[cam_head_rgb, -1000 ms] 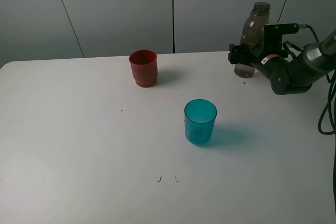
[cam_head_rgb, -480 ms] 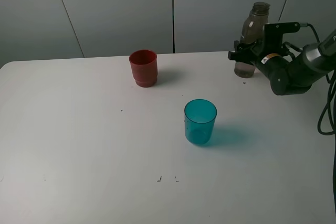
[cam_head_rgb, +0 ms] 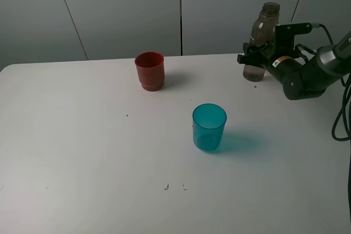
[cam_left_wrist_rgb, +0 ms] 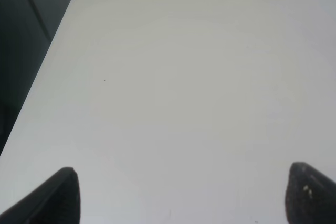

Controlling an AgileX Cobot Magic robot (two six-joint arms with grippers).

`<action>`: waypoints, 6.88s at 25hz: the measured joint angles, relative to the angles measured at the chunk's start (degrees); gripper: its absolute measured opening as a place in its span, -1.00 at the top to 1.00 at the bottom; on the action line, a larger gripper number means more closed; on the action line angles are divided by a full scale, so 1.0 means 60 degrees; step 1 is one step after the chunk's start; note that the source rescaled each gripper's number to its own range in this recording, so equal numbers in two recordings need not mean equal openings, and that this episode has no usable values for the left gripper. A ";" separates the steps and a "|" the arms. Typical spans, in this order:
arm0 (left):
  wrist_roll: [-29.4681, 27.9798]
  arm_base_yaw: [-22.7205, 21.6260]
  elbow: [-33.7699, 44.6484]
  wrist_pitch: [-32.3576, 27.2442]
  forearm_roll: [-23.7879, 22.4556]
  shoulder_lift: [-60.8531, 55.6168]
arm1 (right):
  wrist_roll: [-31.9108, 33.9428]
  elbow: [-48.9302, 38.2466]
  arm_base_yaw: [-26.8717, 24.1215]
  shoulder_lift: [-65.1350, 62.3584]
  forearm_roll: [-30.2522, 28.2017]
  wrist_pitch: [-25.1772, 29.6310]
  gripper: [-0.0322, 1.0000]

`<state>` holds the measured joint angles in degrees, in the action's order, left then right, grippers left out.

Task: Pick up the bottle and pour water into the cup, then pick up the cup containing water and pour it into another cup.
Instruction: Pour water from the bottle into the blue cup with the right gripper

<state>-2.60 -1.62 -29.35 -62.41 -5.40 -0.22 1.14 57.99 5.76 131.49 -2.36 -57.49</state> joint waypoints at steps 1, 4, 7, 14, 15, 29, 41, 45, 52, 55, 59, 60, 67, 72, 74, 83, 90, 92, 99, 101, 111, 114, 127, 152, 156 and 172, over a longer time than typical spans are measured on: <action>0.0000 0.0000 0.0000 0.0000 0.0000 0.0000 | 0.0016 0.0000 -0.0016 0.0000 -0.0048 0.0022 0.81; 0.0000 0.0000 0.0000 0.0000 0.0000 0.0000 | 0.0052 0.0000 -0.0016 -0.0181 -0.0533 0.0309 0.81; 0.0000 0.0000 0.0000 0.0000 0.0000 0.0000 | 0.0068 -0.0081 -0.0016 -0.0439 -0.1087 0.0587 0.81; 0.0000 0.0000 0.0000 0.0000 0.0000 0.0000 | -0.0056 -0.0779 -0.0060 -0.1403 -0.1933 0.0521 0.81; 0.0000 0.0000 0.0000 0.0000 0.0000 0.0000 | -0.0056 -0.0939 -0.0126 -0.1517 -0.2207 0.0369 0.81; 0.0000 0.0000 0.0000 0.0000 0.0000 0.0000 | -0.0293 -0.3356 -0.0672 -0.2352 -0.4072 -0.1501 0.81; 0.0000 0.0000 0.0000 0.0000 0.0000 0.0000 | -0.3069 -0.3876 -0.0672 -0.2616 -0.4880 -0.1526 0.81; 0.0000 0.0000 0.0000 0.0000 0.0000 0.0000 | -0.4171 -0.3876 -0.0672 -0.2621 -0.5202 -0.1534 0.81; 0.0000 0.0000 0.0000 0.0000 0.0000 0.0000 | -0.5301 -0.3876 -0.0672 -0.2637 -0.5852 -0.1534 0.81; -0.0018 0.0000 0.0000 0.0000 0.0000 0.0000 | -0.5760 -0.3876 -0.0672 -0.2641 -0.6087 -0.1534 0.81; -0.0018 0.0000 0.0000 0.0000 0.0000 0.0000 | -0.6362 -0.3876 -0.0672 -0.2658 -0.6197 -0.1534 0.81; -0.0018 0.0000 0.0000 0.0000 0.0000 0.0000 | -0.6524 -0.3876 -0.0672 -0.2658 -0.6197 -0.1534 0.81; -0.0018 0.0000 0.0000 0.0000 0.0000 0.0000 | -0.8087 -0.3876 -0.0672 -0.2658 -0.6197 -0.1534 0.81; -0.0018 0.0000 0.0000 0.0000 0.0000 0.0000 | -0.9353 -0.3876 -0.0672 -0.2658 -0.6098 -0.1534 0.81; -0.0018 0.0000 0.0000 0.0000 0.0000 0.0000 | -0.9548 -0.3876 -0.0672 -0.2658 -0.5927 -0.1534 0.81; -0.0018 0.0000 0.0000 0.0000 0.0000 0.0000 | -0.9859 -0.3876 -0.0672 -0.2658 -0.5744 -0.1534 0.81; -0.0018 0.0000 0.0000 0.0000 0.0000 0.0000 | -0.9873 -0.3876 -0.0672 -0.2658 -0.6243 -0.1534 0.81; -0.0018 0.0000 0.0000 0.0000 0.0000 0.0000 | -0.9873 -0.3964 -0.0672 -0.2658 -0.6263 -0.1534 0.81; -0.0018 0.0000 0.0000 0.0000 0.0000 0.0000 | -0.9873 -0.4360 -0.0672 -0.2658 -0.6469 -0.1514 0.81; -0.0018 0.0000 0.0000 0.0000 0.0000 0.0000 | -0.9873 -0.4360 -0.0672 -0.2662 -0.6469 -0.1514 0.81; -0.0018 0.0000 0.0000 0.0000 0.0000 0.0000 | -1.0178 -0.4360 -0.0504 -0.2662 -0.6571 -0.1514 0.81; -0.0018 0.0000 0.0000 0.0000 0.0000 0.0000 | -1.0327 -0.4360 -0.0484 -0.2662 -0.6592 -0.1514 0.81; -0.0018 0.0000 0.0000 0.0000 0.0000 0.0000 | -1.1163 -0.4360 -0.0484 -0.2662 -0.6469 -0.1514 0.81; -0.0018 0.0000 0.0000 0.0000 0.0000 0.0000 | -1.2565 -0.4056 -0.0484 -0.2662 -0.6248 -0.1531 0.81; -0.0018 0.0000 0.0000 0.0000 0.0000 0.0000 | -1.2749 -0.4056 -0.0484 -0.2662 -0.6231 -0.1531 0.81; -0.0018 0.0000 0.0000 0.0000 0.0000 0.0000 | -1.3145 -0.4056 -0.0484 -0.3157 -0.6170 -0.1573 0.81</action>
<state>-2.71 -1.62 -29.35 -62.41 -5.40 -0.22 -77.74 33.66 2.86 112.55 -39.38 -66.93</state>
